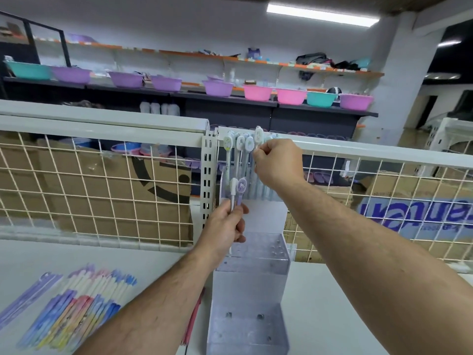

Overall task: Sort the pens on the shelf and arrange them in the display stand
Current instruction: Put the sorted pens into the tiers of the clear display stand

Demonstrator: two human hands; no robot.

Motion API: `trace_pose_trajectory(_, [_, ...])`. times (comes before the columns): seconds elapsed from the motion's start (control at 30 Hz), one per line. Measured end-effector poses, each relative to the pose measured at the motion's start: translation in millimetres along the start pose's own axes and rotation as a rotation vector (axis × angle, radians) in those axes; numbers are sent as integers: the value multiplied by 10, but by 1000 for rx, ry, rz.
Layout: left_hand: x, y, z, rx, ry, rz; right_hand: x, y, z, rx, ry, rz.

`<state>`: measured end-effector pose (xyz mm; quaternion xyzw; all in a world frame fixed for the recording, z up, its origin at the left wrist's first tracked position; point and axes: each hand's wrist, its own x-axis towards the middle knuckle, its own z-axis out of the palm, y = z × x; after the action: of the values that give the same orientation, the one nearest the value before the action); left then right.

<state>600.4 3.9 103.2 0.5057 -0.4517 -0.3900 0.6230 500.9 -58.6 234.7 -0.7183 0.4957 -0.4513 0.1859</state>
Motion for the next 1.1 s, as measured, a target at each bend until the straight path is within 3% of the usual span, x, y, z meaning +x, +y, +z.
trace_pose_trajectory(1.1, [-54,47,0,19,-43,18,-385,195,-15,-66,14,-44])
